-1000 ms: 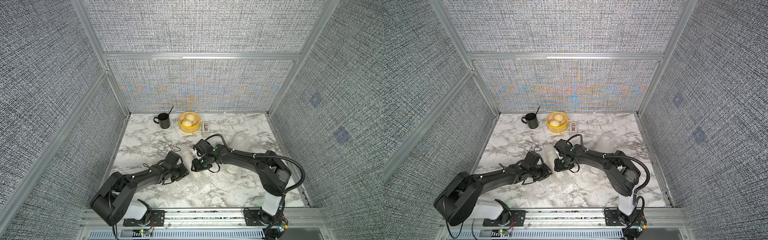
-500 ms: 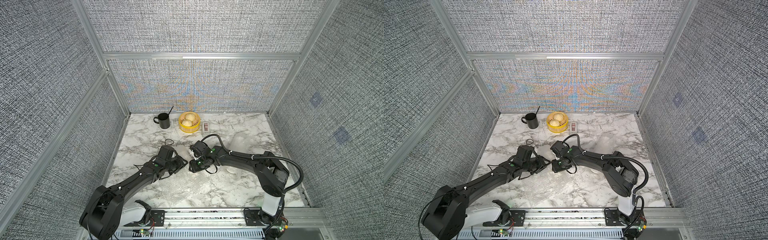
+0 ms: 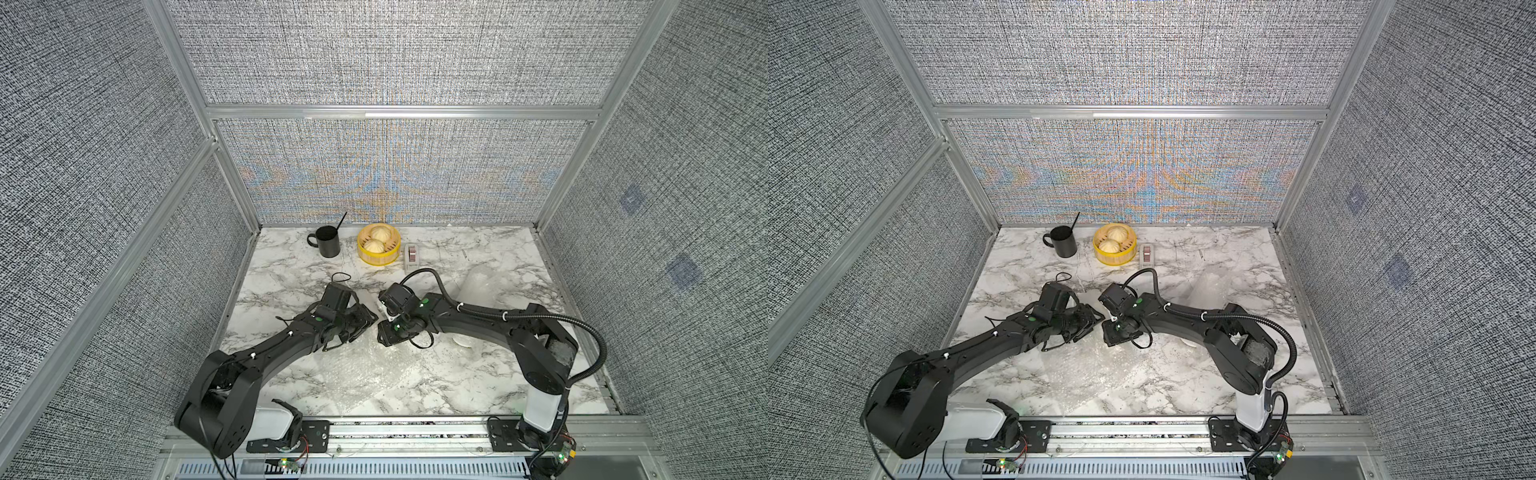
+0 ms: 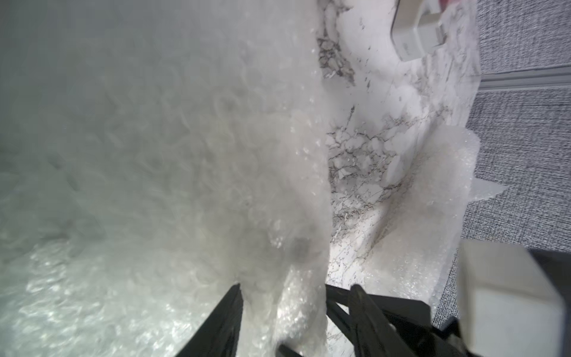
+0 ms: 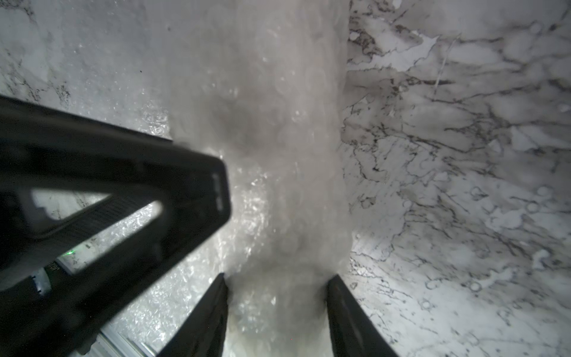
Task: Wrap vases in bubble wrap
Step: Wrap the vase in bubble wrap.
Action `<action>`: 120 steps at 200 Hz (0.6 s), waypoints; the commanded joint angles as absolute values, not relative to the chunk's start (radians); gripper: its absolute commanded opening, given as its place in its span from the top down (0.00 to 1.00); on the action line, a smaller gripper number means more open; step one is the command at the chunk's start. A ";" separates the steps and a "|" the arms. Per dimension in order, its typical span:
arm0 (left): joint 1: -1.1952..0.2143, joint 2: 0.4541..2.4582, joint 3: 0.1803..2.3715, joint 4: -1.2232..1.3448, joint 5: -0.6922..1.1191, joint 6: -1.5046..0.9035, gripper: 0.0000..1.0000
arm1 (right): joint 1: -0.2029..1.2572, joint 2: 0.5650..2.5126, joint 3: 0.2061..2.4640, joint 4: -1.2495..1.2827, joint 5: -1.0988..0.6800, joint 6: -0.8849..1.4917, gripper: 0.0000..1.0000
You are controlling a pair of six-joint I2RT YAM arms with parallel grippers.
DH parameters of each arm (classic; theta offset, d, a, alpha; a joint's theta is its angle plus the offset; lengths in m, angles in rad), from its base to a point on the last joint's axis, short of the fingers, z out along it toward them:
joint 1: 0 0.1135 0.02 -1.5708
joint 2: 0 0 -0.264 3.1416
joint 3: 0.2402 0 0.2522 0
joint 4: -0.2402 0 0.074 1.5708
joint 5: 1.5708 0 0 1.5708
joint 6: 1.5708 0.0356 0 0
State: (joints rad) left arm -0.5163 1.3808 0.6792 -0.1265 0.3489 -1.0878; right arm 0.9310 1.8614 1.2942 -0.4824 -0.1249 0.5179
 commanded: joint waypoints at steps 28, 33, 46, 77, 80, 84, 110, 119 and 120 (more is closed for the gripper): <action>-0.518 1.440 0.681 -0.073 0.350 -1.045 0.49 | 0.934 1.868 1.292 -0.582 -0.073 0.511 0.48; -0.518 1.440 0.671 -0.071 0.345 -1.044 0.50 | 0.933 1.867 1.293 -0.581 -0.071 0.510 0.48; -0.517 1.449 0.648 -0.066 0.333 -1.045 0.51 | 0.934 1.862 1.295 -0.576 -0.069 0.512 0.47; -0.518 1.481 0.625 -0.048 0.334 -1.037 0.57 | 0.933 1.852 1.300 -0.576 -0.074 0.503 0.43; -0.517 1.481 0.620 -0.046 0.329 -1.039 0.58 | 0.933 1.849 1.299 -0.577 -0.075 0.503 0.43; -0.517 1.481 0.614 -0.042 0.325 -1.041 0.59 | 0.934 1.843 1.295 -0.578 -0.073 0.504 0.42; -0.517 1.471 0.584 -0.048 0.313 -1.042 0.63 | 0.932 1.787 1.257 -0.576 -0.096 0.512 0.35; -0.518 1.462 0.572 -0.045 0.308 -1.043 0.63 | 0.933 1.772 1.240 -0.571 -0.115 0.517 0.32; -0.517 1.462 0.570 -0.045 0.307 -1.043 0.63 | 0.933 1.771 1.238 -0.570 -0.118 0.518 0.31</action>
State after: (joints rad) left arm -0.5171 1.4639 0.6022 0.0792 0.3756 -1.0500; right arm 0.9321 1.8011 1.2648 -0.5419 -0.0883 0.5137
